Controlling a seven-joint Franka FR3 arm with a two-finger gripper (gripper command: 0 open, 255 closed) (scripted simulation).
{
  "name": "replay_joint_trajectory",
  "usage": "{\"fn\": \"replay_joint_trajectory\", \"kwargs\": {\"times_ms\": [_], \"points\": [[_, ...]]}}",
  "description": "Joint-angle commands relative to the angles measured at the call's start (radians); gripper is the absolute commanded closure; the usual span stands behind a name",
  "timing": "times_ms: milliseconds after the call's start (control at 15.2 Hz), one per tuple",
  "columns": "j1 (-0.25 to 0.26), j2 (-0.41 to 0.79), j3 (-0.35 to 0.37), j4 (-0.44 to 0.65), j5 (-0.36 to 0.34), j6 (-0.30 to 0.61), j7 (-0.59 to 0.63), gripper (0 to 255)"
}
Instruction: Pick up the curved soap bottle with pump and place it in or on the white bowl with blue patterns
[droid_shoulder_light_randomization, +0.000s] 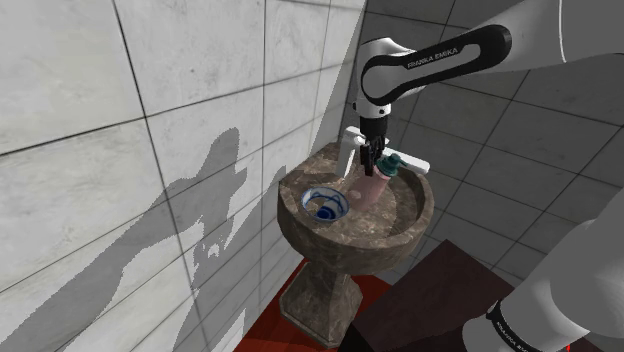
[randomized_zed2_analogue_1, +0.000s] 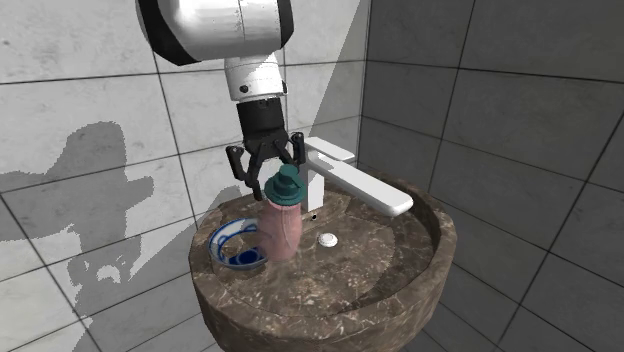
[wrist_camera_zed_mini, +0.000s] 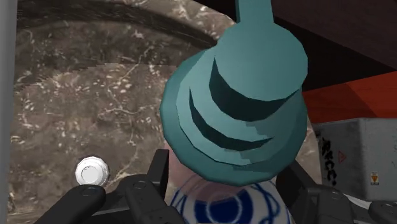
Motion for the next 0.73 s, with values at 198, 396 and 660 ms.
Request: {"fn": "replay_joint_trajectory", "kwargs": {"times_ms": [198,396,660], "points": [[0.001,-0.022,0.001,0.042,0.002,-0.065,-0.005,255],[0.001,-0.034,0.001,0.07,0.003,-0.103,-0.008,255],[0.02,0.057,0.019,0.221,0.01,-0.166,0.022,255]]}}
